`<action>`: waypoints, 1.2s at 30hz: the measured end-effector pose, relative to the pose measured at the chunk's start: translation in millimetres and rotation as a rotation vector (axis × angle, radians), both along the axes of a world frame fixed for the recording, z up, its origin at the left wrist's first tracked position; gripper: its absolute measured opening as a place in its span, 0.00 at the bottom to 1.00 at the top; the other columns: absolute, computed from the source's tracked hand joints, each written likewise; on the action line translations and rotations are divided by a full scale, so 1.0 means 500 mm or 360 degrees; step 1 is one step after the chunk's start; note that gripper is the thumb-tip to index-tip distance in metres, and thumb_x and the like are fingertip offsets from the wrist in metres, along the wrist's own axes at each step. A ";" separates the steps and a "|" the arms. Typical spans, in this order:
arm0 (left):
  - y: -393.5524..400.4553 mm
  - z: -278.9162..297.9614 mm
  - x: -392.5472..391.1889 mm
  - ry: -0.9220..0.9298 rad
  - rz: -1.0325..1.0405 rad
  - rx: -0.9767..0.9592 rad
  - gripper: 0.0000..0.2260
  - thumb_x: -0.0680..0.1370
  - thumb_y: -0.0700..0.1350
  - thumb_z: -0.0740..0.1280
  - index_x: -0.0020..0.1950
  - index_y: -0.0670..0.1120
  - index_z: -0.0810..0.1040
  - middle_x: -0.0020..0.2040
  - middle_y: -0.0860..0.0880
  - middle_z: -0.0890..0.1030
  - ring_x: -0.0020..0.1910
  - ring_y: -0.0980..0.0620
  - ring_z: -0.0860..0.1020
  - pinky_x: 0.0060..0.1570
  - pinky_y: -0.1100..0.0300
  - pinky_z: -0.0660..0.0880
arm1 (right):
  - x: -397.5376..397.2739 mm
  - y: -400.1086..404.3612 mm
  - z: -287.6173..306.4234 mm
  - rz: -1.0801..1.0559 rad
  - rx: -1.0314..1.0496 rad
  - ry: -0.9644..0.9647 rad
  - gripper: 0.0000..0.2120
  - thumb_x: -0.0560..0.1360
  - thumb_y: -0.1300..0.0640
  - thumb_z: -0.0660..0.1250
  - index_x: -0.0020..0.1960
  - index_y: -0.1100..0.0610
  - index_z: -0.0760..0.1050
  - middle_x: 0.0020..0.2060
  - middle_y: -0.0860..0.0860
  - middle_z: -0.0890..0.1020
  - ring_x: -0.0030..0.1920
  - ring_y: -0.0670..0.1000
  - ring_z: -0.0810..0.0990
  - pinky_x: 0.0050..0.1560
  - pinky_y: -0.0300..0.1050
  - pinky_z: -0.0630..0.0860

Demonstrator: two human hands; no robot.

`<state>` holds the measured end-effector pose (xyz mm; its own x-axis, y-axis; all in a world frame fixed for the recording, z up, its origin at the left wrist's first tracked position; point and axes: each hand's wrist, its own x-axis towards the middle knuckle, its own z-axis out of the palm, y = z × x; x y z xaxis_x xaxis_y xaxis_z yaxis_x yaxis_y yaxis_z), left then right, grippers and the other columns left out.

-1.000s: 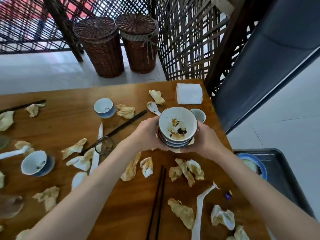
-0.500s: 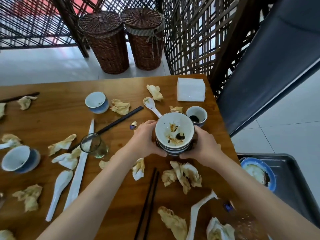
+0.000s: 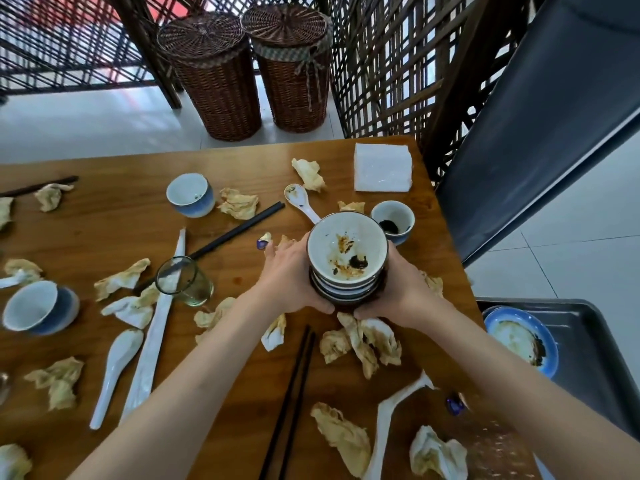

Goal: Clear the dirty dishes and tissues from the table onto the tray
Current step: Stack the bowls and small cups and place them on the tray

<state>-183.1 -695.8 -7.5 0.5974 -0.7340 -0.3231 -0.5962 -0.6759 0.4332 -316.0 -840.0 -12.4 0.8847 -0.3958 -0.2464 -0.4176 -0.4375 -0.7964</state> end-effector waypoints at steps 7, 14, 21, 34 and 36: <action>0.000 -0.009 -0.004 -0.0085 0.0017 -0.0011 0.53 0.56 0.60 0.79 0.75 0.52 0.56 0.71 0.52 0.66 0.74 0.47 0.54 0.68 0.42 0.34 | 0.011 0.004 -0.016 -0.0067 -0.0035 -0.0028 0.55 0.49 0.58 0.83 0.70 0.49 0.61 0.63 0.45 0.73 0.66 0.49 0.69 0.60 0.41 0.65; -0.002 0.041 -0.027 -0.0091 0.0050 -0.0052 0.50 0.58 0.59 0.79 0.74 0.52 0.60 0.71 0.52 0.68 0.74 0.47 0.56 0.68 0.39 0.34 | -0.004 -0.002 0.036 -0.0002 -0.0076 -0.0083 0.54 0.50 0.58 0.84 0.70 0.49 0.60 0.63 0.44 0.73 0.65 0.49 0.69 0.62 0.43 0.67; -0.003 0.119 -0.083 -0.0059 0.0008 -0.0075 0.47 0.57 0.59 0.79 0.72 0.53 0.63 0.69 0.52 0.69 0.73 0.47 0.58 0.68 0.39 0.34 | -0.072 0.000 0.124 -0.0003 -0.0103 -0.0058 0.53 0.50 0.57 0.83 0.69 0.49 0.61 0.62 0.44 0.73 0.64 0.47 0.70 0.61 0.43 0.69; -0.116 0.206 -0.292 -0.0030 -0.0443 -0.0243 0.49 0.54 0.60 0.79 0.71 0.54 0.63 0.66 0.53 0.72 0.70 0.46 0.63 0.72 0.41 0.47 | -0.347 -0.043 0.209 -0.0495 -0.0182 0.0003 0.52 0.46 0.53 0.82 0.67 0.49 0.65 0.55 0.41 0.76 0.57 0.45 0.73 0.58 0.39 0.71; -0.150 0.204 -0.341 0.0200 -0.0494 -0.0368 0.47 0.52 0.56 0.80 0.69 0.51 0.67 0.63 0.52 0.75 0.66 0.47 0.68 0.69 0.44 0.58 | -0.396 -0.071 0.200 -0.0528 -0.0211 0.0082 0.53 0.46 0.52 0.82 0.67 0.49 0.63 0.57 0.44 0.76 0.59 0.47 0.73 0.61 0.45 0.71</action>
